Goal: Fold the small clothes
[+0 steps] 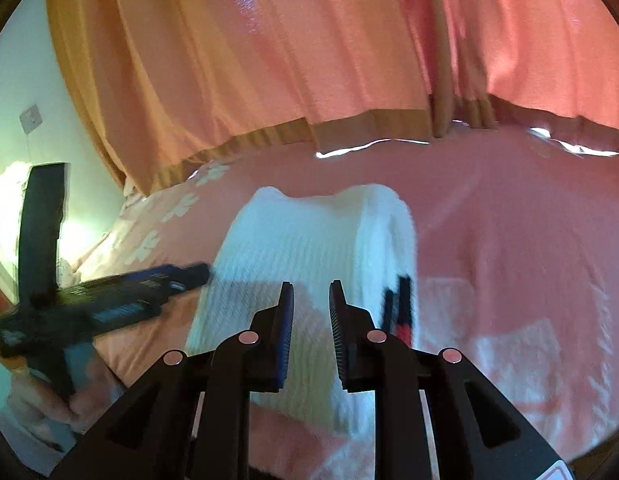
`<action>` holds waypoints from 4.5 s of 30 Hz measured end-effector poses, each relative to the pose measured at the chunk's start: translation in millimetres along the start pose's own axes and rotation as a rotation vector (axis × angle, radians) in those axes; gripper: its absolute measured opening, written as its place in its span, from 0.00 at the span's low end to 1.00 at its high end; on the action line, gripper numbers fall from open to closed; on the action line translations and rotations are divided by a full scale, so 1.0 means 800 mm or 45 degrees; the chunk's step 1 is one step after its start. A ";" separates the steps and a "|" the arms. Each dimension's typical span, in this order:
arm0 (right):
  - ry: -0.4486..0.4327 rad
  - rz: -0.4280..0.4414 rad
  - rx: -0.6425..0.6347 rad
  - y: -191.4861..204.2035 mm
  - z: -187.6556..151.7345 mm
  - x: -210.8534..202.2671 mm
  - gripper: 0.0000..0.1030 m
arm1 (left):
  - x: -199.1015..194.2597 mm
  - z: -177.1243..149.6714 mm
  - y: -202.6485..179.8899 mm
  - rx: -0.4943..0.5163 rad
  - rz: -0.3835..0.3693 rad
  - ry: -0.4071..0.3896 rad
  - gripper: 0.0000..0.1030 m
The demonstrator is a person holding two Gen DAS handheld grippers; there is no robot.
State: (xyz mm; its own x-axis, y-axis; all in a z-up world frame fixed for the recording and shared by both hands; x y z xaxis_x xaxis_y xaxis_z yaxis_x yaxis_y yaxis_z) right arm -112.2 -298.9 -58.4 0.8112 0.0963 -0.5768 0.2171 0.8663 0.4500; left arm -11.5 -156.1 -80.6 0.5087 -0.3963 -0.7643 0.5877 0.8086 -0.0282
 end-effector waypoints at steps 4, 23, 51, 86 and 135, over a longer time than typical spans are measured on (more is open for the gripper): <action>0.070 -0.036 -0.026 -0.011 0.008 0.048 0.11 | 0.042 -0.004 0.003 0.009 0.007 0.081 0.57; 0.069 -0.172 -0.030 -0.031 0.003 0.050 0.08 | 0.064 -0.012 0.011 0.041 0.031 0.070 0.68; 0.148 -0.166 0.076 -0.058 0.032 0.106 0.19 | 0.044 -0.004 0.074 -0.121 0.046 -0.002 0.71; 0.099 -0.281 0.084 -0.043 -0.054 0.014 0.02 | 0.033 -0.020 0.044 -0.067 0.081 0.011 0.78; 0.278 -0.137 0.274 -0.084 -0.034 0.069 0.74 | 0.099 -0.034 0.035 -0.310 -0.262 0.212 0.92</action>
State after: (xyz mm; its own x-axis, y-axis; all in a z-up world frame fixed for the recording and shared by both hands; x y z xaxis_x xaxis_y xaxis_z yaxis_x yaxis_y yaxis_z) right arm -96.8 -338.2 -138.9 0.6467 0.1326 -0.7511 0.4240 0.7561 0.4985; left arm 28.1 -152.9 -159.4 0.2743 -0.5014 -0.8206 0.4899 0.8071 -0.3294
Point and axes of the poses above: each gripper's, at about its wrist camera, not at the fingertips, and x roughly the way its jaws point, y to its left, z to its top, the point moved 5 cm from there along x, roughly the way its jaws point, and after that the axes turned 13 degrees about x, right-handed, at the moved point
